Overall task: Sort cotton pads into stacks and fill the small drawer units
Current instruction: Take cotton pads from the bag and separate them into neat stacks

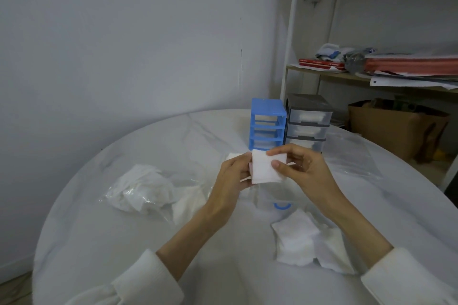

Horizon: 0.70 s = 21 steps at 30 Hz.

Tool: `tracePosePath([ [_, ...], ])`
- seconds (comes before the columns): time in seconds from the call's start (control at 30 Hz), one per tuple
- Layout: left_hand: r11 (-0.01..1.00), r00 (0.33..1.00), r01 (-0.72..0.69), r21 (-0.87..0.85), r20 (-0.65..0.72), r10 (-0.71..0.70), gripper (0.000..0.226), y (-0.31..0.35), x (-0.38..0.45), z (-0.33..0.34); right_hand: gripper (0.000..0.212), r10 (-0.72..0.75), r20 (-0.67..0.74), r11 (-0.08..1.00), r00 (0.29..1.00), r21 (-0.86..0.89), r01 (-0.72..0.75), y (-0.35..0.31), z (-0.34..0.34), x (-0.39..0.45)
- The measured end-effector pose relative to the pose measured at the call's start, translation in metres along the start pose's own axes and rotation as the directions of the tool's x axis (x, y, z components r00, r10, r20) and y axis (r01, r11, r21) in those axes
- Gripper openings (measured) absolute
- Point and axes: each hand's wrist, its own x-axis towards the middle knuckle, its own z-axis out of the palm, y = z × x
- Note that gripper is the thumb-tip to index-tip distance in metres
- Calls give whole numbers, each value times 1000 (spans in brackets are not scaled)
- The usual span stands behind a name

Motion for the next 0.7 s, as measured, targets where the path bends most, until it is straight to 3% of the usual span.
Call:
tracePosePath([
  [0.17, 995, 995, -87, 58, 61, 83, 25, -2, -3, -2, 25, 2, 38, 999, 999, -44, 0, -1, 2, -3],
  [0.4, 991, 995, -103, 89, 26, 101, 31, -8, -3, -1, 21, -17, -10, 999, 1000, -34, 16, 1, 3, -5],
  [0.7, 966, 987, -160, 204, 8, 162, 28, -13, -1, -5, 39, 30, -54, 991, 998, -125, -36, 7, 5, -4],
])
